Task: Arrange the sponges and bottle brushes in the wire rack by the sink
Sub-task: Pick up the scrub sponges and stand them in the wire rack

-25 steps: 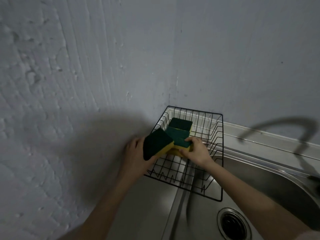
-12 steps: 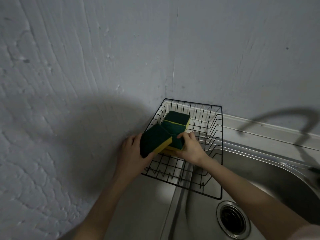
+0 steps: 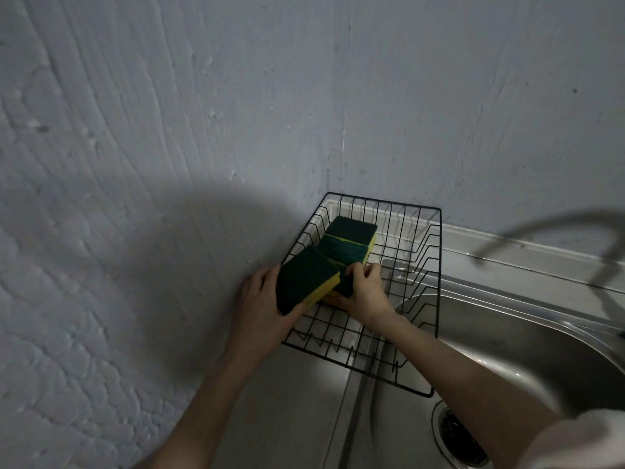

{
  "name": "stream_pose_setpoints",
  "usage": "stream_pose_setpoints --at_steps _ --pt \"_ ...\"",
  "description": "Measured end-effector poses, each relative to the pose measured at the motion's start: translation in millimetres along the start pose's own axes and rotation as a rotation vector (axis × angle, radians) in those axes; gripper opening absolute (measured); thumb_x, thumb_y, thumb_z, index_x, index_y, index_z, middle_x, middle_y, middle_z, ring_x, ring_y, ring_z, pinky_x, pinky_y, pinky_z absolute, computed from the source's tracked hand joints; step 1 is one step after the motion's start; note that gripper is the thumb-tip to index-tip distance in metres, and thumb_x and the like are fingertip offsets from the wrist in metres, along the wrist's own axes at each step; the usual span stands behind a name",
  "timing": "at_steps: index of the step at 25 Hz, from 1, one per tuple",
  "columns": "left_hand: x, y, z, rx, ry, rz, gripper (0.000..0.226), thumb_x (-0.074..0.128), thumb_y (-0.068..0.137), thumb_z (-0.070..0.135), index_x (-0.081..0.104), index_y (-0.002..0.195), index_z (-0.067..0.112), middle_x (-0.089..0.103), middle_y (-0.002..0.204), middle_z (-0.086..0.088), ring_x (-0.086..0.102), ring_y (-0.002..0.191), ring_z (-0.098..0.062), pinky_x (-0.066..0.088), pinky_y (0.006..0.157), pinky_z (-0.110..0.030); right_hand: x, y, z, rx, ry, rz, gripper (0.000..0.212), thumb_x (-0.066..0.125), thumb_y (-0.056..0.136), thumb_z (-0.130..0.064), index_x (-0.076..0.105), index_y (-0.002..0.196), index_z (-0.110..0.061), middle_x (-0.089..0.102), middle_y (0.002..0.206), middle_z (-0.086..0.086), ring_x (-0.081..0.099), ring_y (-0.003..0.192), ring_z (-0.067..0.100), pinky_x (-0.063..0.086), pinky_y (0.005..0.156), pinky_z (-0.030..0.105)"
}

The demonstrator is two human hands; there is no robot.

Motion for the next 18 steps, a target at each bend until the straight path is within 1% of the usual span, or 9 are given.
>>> stream_pose_setpoints --at_steps 4,8,12,15,17,18 --pt "3.4 1.3 -2.9 -0.005 0.014 -0.006 0.072 0.067 0.076 0.028 0.031 0.137 0.013 0.039 0.137 -0.014 0.036 0.125 -0.026 0.040 0.103 -0.041 2.6 3.2 -0.4 0.007 -0.072 0.007 0.046 0.061 0.084 -0.022 0.036 0.121 -0.013 0.031 0.126 0.016 0.040 0.116 0.033 0.053 0.087 0.042" --pt "4.8 1.9 -2.1 0.001 0.036 -0.011 0.072 0.067 0.076 0.028 0.032 0.136 0.012 0.039 0.137 -0.015 0.036 0.125 -0.027 0.039 0.102 -0.040 1.1 3.9 3.6 0.039 -0.118 0.025 0.046 0.059 0.085 -0.021 0.034 0.124 -0.015 0.030 0.128 0.018 0.036 0.119 0.036 0.050 0.087 0.041" --pt "4.0 1.0 -2.3 -0.001 0.041 -0.022 0.072 0.066 0.076 0.028 0.031 0.137 0.013 0.039 0.137 -0.014 0.035 0.125 -0.026 0.037 0.101 -0.039 1.7 3.7 2.5 0.051 -0.172 0.032 0.049 0.060 0.085 -0.027 0.035 0.126 -0.019 0.033 0.126 0.019 0.038 0.117 0.035 0.047 0.091 0.042" --pt "4.6 1.6 1.7 0.048 0.067 -0.046 0.069 0.066 0.077 0.028 0.032 0.136 0.012 0.040 0.137 -0.013 0.033 0.125 -0.026 0.035 0.102 -0.038 -1.9 2.8 3.6 0.080 -0.148 -0.046 0.057 0.064 0.081 -0.035 0.034 0.127 -0.021 0.033 0.126 0.017 0.037 0.119 0.035 0.043 0.098 0.045" --pt "6.4 3.0 5.6 0.084 0.064 -0.085 0.068 0.066 0.078 0.024 0.032 0.136 0.011 0.039 0.138 -0.013 0.031 0.127 -0.027 0.032 0.104 -0.036 -8.7 0.1 3.0 0.078 -0.145 -0.145 0.070 0.066 0.078 -0.038 0.029 0.135 -0.023 0.028 0.131 0.017 0.030 0.125 0.036 0.035 0.105 0.046" --pt "7.5 3.6 7.7 0.097 0.062 -0.107 0.069 0.065 0.078 0.023 0.031 0.136 0.011 0.038 0.139 -0.013 0.030 0.128 -0.027 0.031 0.105 -0.036 -14.3 -3.1 1.8 0.068 -0.134 -0.198 0.075 0.067 0.079 -0.036 0.025 0.140 -0.024 0.025 0.135 0.018 0.025 0.130 0.036 0.031 0.109 0.046"
Point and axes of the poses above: each hand's wrist, its own y-axis towards the middle knuckle, its own x-axis out of the palm, z = x × y, the point moved 6 cm from there along y, towards the middle knuckle
